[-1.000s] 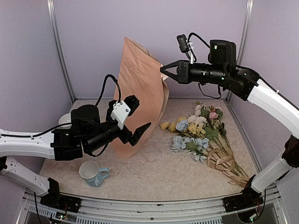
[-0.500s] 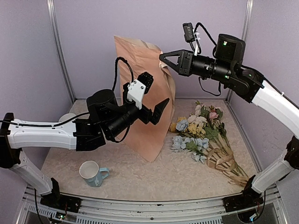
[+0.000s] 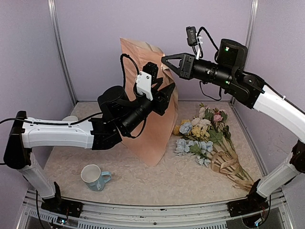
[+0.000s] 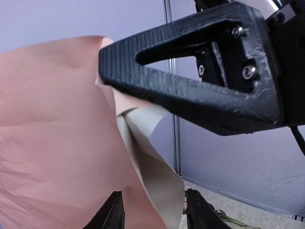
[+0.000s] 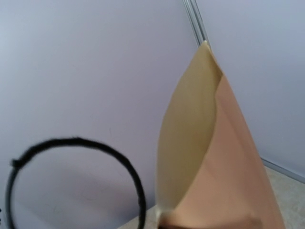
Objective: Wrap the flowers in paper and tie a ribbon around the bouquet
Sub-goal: Pass from the right arm to the left
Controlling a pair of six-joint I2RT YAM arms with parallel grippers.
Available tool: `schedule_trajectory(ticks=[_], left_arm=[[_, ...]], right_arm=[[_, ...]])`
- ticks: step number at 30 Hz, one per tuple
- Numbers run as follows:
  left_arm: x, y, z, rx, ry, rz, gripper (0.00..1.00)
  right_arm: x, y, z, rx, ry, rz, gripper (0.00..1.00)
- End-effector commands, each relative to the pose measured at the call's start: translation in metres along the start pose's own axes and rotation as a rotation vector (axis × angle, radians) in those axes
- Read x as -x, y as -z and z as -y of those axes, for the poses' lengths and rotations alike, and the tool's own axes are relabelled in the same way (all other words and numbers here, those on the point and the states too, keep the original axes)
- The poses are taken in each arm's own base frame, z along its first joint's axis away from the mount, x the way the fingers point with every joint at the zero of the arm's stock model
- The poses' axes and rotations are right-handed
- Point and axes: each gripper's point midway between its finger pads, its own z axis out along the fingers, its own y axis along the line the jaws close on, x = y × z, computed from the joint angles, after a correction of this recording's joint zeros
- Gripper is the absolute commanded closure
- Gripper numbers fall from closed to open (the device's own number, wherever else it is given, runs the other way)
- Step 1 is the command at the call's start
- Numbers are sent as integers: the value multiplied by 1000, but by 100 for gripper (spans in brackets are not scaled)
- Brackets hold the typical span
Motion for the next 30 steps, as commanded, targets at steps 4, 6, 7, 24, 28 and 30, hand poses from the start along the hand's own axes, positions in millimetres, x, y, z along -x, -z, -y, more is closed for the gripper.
schedule_trajectory(ticks=[4,6,7,24,28,30], left_arm=[[5,-5,-6,-10,60,36,54],[2,-6,-8,2,56,29,53],[1,-7,-13,20,60,26,57],[8,-16,-13,-18,98,80,82],[12,-12,-15,-17,92,92,100],[13,-6,-17,-18,97,92,100]], right_arm=[[8,1,-9,24,1,36,100],[9,1,-9,24,1,36,100],[8,1,-10,29,1,33,100],[-11,-4,-5,30,-46,-12,100],[-14,-1,-5,21,-33,-27,100],[-12,5,-1,-9,27,-37,97]])
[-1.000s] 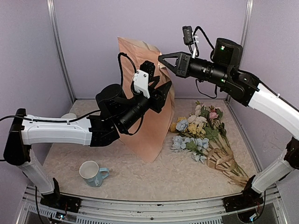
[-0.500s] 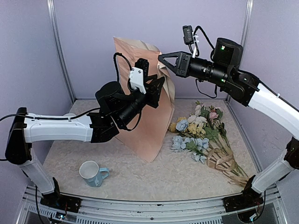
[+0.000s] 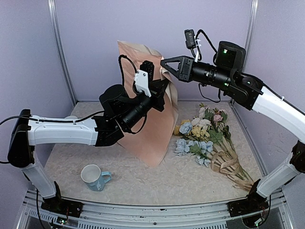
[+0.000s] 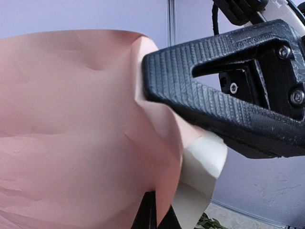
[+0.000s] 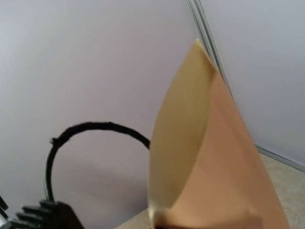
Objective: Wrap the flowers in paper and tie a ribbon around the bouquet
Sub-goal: Pass from the right arm to the left, then place the fake flower at the center of the board.
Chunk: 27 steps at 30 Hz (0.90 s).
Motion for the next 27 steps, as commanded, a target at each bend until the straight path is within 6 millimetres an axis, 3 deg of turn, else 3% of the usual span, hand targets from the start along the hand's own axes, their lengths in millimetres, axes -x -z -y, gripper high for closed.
schedule_trajectory(ticks=[1,2,3,5,7,11,15,18,21,23,27], left_arm=[[23,10,-2,-12,29,60,100],[23,13,-4,-13,37,52,100],[23,15,-5,-17,44,44,100],[20,19,-6,-21,48,24,100],[18,23,-11,-9,49,0,100],[17,28,-29,42,47,-30,100],[15,32,-56,145,4,-67,100],[17,38,-77,221,-39,-84,100],[21,45,-95,288,-71,-90,100],[25,49,-104,327,-99,-92,100],[31,53,-114,379,-160,-101,100]], right_arm=[[-6,10,4,-43,94,-41,73],[-6,14,10,-63,147,-61,50],[-7,19,22,-105,184,-86,35],[-13,34,53,-217,235,-148,15],[-20,53,80,-271,262,-194,1],[-52,87,123,-345,229,-287,0],[-126,111,155,-432,138,-513,7],[-183,126,145,-347,33,-645,27],[-223,144,130,-271,-59,-701,36],[-253,158,132,-287,-127,-747,45],[-304,171,146,-336,-250,-808,48]])
